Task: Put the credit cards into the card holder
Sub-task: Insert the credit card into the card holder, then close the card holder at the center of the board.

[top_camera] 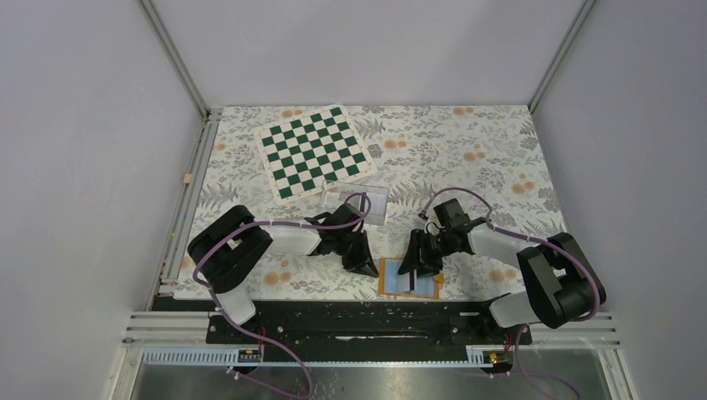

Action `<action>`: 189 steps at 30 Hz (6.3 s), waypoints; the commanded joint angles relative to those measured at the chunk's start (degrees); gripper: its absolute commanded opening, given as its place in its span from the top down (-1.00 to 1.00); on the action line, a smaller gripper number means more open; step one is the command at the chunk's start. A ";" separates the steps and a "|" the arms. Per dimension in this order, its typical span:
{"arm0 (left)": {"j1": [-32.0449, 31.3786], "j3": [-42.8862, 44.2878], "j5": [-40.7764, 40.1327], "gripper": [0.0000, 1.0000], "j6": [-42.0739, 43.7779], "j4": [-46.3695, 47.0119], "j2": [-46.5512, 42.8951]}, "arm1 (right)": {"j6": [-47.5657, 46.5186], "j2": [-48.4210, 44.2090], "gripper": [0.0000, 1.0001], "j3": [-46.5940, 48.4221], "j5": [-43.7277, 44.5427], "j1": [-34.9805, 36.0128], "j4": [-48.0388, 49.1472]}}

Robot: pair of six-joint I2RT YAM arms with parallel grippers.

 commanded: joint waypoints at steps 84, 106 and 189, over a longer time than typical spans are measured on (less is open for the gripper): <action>1.78 -8.66 -5.66 1.00 -4.26 2.76 -5.60 | -6.31 14.82 0.14 25.75 12.02 21.96 -18.87; 4.66 -13.05 5.58 0.03 -3.29 12.85 -10.74 | -7.14 8.71 -0.23 24.16 16.89 22.76 -23.33; -6.17 -18.89 -1.69 -0.02 -15.87 25.57 -12.55 | -9.35 12.34 0.93 15.01 8.37 22.75 -16.23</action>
